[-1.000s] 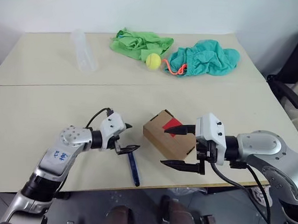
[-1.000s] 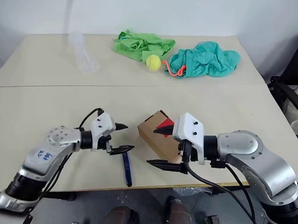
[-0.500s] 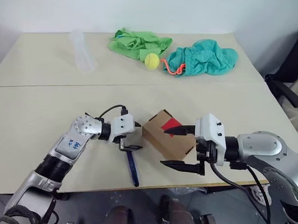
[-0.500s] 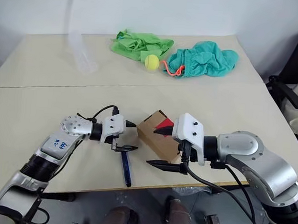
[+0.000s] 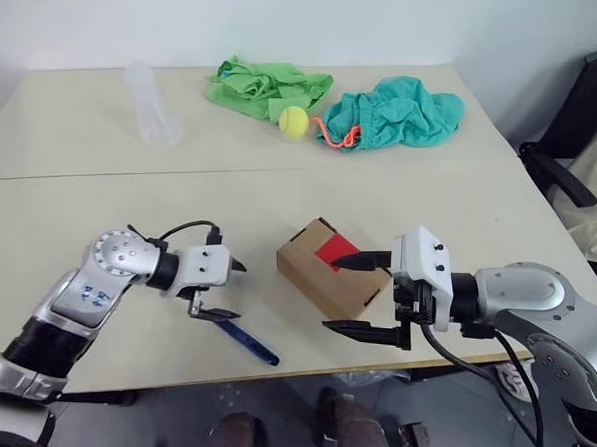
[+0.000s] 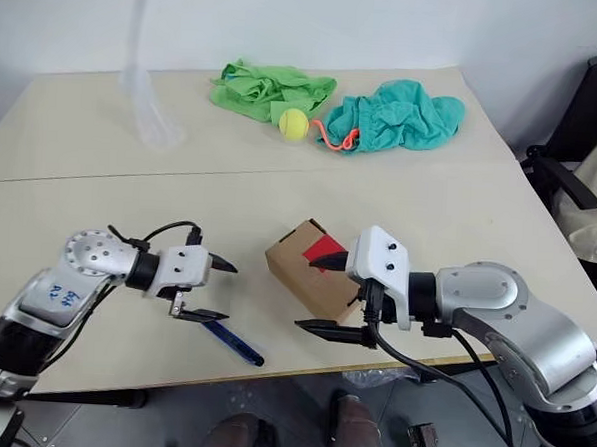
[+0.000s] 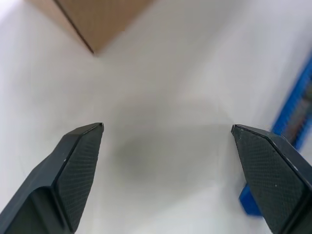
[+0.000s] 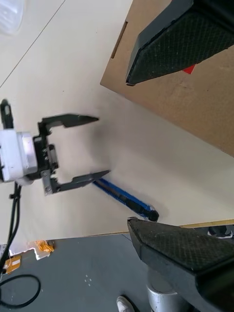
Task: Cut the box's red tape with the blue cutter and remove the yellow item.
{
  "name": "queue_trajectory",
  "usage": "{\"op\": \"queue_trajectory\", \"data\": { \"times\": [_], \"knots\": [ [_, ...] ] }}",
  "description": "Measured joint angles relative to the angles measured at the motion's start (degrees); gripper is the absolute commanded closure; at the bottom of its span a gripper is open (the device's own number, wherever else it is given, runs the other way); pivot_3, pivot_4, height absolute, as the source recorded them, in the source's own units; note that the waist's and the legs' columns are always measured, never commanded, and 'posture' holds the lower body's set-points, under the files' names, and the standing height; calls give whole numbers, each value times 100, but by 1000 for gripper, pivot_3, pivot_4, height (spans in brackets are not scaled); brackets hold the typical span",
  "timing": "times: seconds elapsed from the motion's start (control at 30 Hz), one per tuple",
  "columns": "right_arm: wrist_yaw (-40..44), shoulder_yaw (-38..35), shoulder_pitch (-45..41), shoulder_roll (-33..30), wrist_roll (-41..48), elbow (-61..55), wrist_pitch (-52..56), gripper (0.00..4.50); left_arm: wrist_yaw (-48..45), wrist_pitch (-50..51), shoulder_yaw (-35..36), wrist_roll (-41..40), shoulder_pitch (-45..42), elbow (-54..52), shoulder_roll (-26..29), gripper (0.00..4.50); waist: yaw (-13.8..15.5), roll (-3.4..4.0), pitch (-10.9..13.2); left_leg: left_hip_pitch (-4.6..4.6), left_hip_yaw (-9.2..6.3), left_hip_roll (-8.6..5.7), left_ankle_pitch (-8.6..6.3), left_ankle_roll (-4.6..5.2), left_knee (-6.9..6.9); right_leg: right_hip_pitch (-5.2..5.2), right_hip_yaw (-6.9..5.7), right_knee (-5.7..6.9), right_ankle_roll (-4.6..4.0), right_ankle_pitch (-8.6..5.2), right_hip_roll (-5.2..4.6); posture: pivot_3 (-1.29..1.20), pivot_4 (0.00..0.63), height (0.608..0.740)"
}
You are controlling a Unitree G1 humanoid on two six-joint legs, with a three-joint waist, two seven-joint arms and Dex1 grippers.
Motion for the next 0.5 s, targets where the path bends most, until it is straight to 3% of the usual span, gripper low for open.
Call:
{"op": "queue_trajectory", "data": {
  "times": [0.3,0.5],
  "knots": [
    [118,0,9,-5,-24,81,-96,0,151,457,289,-89,280,-249,145,19,12,0,0,-2,0,-3,0,0,0,0,-1,0,0,0,0,0,150,740],
    [132,-1,134,-42,3,67,-105,0,-46,1217,918,-961,81,-375,106,19,16,-2,1,-8,0,-4,-3,4,-1,-3,-2,-3,0,0,-1,0,150,740]
  ]
}}
